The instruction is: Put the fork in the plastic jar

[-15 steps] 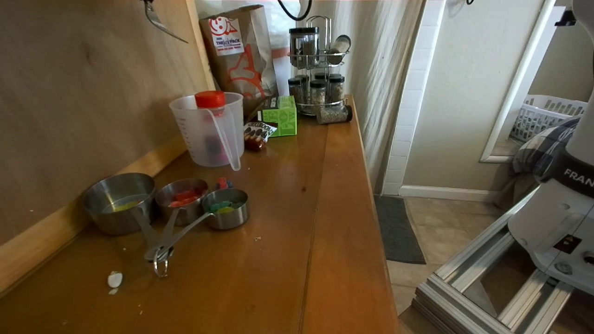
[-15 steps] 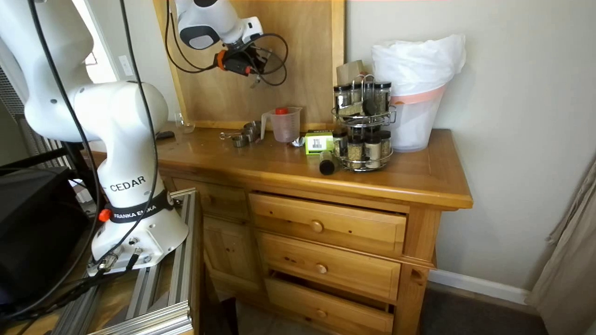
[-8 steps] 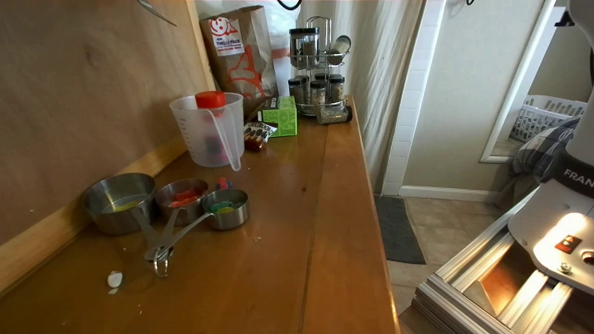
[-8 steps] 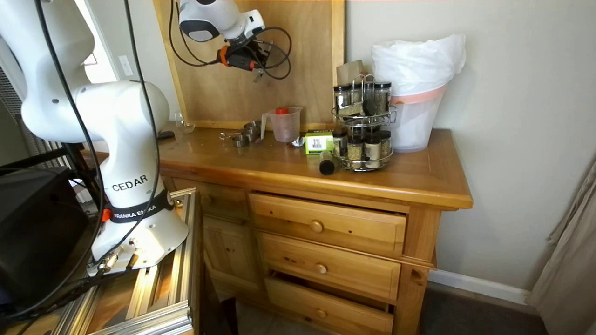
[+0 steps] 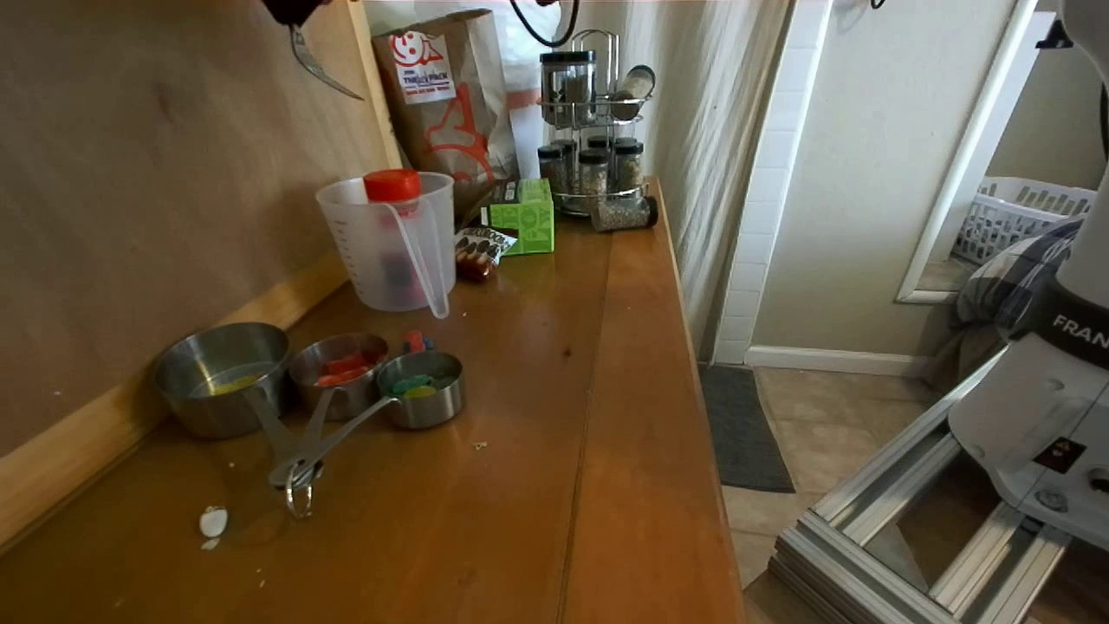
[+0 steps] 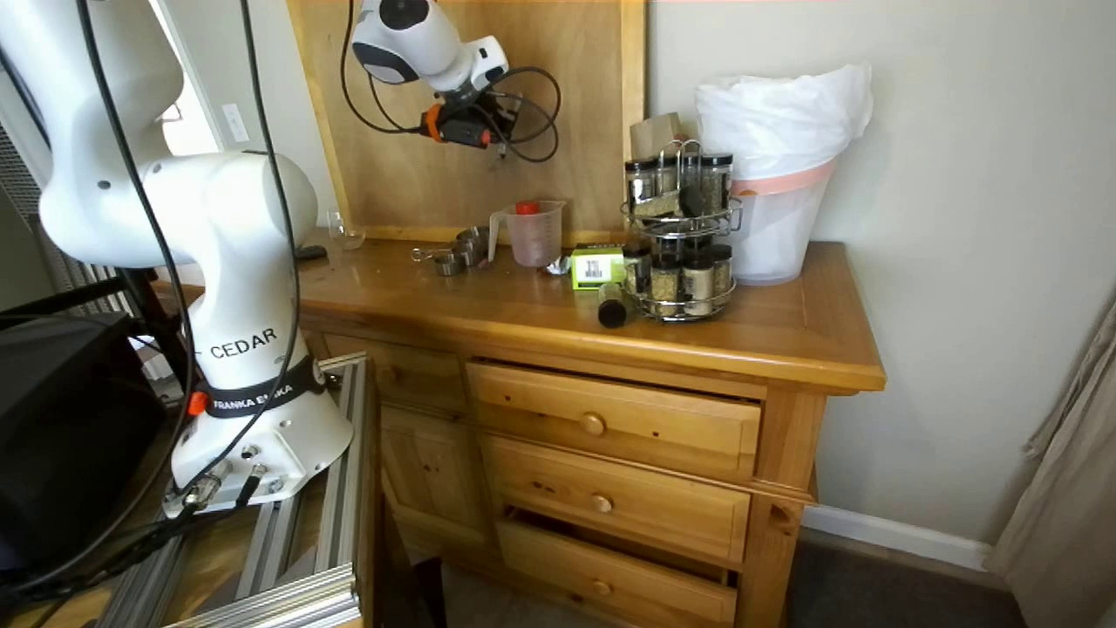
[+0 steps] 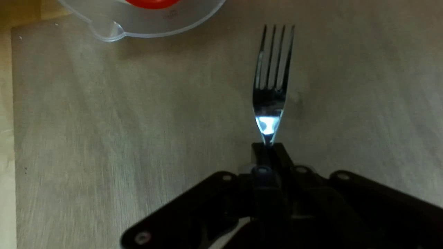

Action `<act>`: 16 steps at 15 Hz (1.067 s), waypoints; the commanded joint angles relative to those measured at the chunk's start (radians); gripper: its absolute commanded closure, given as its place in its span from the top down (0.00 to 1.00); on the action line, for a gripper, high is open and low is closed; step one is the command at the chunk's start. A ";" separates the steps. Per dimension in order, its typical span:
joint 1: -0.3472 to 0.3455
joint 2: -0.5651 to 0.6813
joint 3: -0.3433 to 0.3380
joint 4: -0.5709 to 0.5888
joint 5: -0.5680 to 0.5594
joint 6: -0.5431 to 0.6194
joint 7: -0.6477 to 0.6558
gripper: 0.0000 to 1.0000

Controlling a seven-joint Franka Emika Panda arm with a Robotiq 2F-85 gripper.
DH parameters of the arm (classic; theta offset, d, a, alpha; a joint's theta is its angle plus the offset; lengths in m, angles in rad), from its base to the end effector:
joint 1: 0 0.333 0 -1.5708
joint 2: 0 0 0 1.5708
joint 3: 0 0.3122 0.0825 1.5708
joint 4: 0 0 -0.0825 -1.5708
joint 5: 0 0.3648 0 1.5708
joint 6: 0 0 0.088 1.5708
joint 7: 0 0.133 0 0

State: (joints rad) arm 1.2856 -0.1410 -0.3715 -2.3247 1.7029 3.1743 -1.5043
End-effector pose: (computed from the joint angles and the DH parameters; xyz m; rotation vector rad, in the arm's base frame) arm 0.3703 0.3260 0.4172 -2.2909 -0.8055 -1.0386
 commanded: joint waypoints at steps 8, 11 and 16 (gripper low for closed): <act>-0.064 0.210 -0.046 0.130 0.501 -0.129 -0.499 0.02; -0.062 0.247 -0.075 0.149 0.631 -0.164 -0.624 0.32; -0.052 0.269 -0.102 0.133 0.748 -0.223 -0.737 0.60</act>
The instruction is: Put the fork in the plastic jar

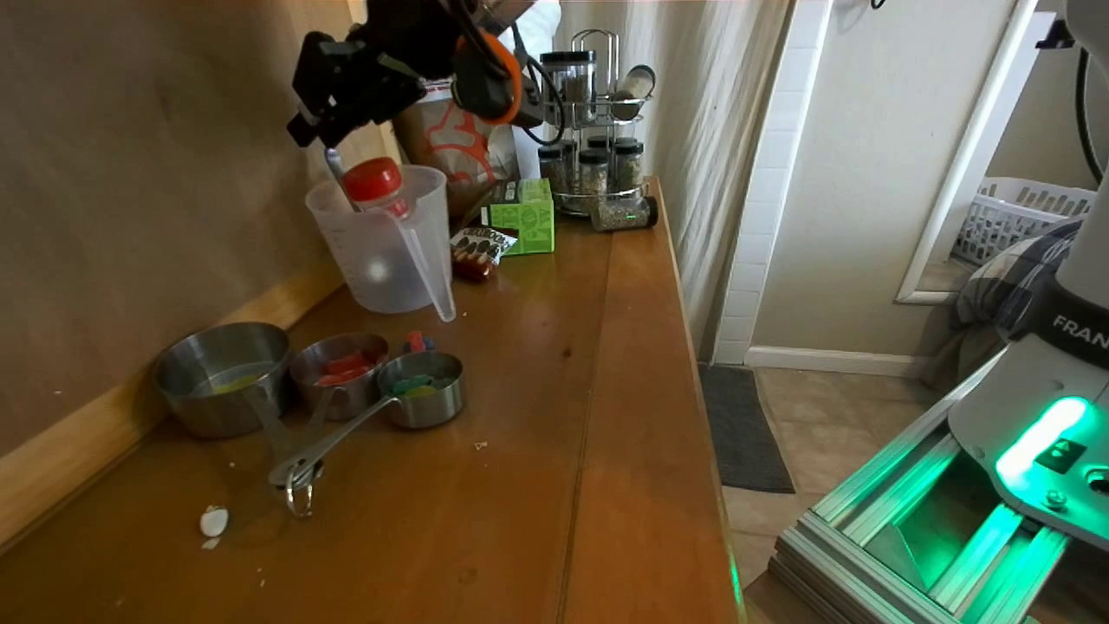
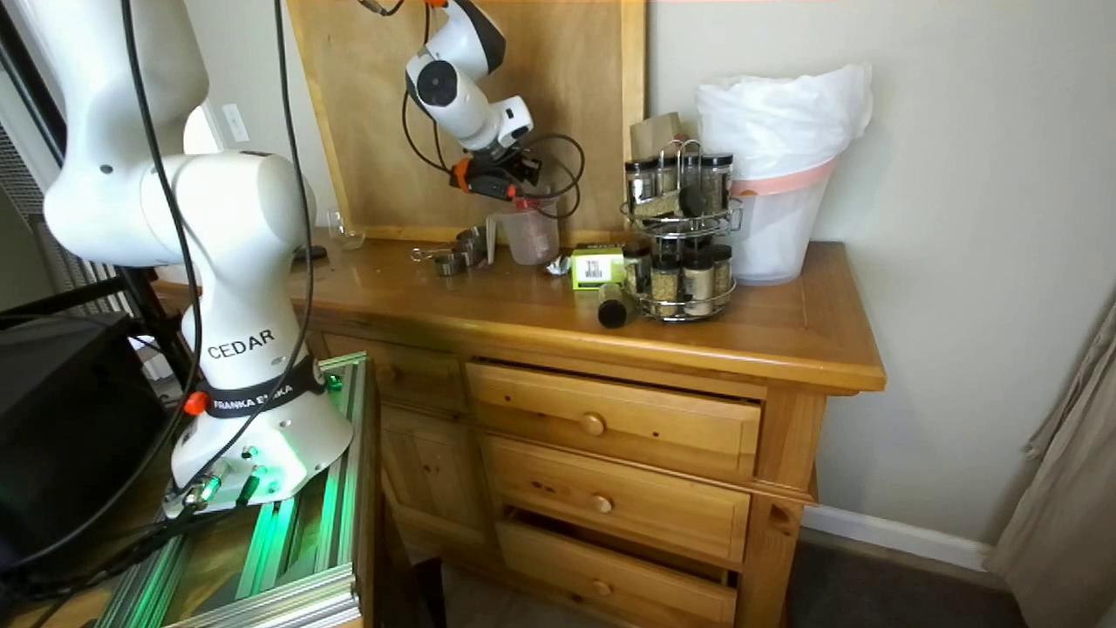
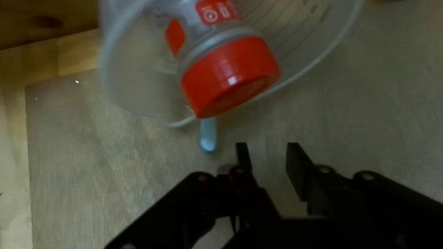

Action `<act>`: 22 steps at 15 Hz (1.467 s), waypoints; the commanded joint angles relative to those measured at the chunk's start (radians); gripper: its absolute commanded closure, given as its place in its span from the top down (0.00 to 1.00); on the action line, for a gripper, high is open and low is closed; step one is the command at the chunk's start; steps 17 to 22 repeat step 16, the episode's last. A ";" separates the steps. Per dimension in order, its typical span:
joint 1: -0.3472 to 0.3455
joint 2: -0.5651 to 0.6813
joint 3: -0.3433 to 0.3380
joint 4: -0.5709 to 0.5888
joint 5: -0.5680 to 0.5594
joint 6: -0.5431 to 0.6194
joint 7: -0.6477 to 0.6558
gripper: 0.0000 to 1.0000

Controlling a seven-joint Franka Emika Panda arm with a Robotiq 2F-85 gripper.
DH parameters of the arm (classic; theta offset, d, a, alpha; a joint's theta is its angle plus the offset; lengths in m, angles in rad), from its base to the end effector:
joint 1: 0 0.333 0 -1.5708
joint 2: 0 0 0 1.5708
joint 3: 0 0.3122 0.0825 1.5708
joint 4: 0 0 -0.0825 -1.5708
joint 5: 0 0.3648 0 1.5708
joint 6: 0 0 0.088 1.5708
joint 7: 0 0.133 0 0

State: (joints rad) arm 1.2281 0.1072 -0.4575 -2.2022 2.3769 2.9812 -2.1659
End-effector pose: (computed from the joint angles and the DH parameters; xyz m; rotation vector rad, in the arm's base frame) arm 0.4017 0.3277 0.3249 -2.3024 -0.7599 -1.0693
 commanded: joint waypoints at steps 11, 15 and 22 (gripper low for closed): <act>-0.002 -0.215 -0.021 -0.054 0.125 0.222 -0.286 1.00; -0.191 -0.256 0.192 -0.077 -0.090 0.381 -0.090 1.00; -0.060 -0.225 0.034 -0.040 0.043 0.345 -0.240 1.00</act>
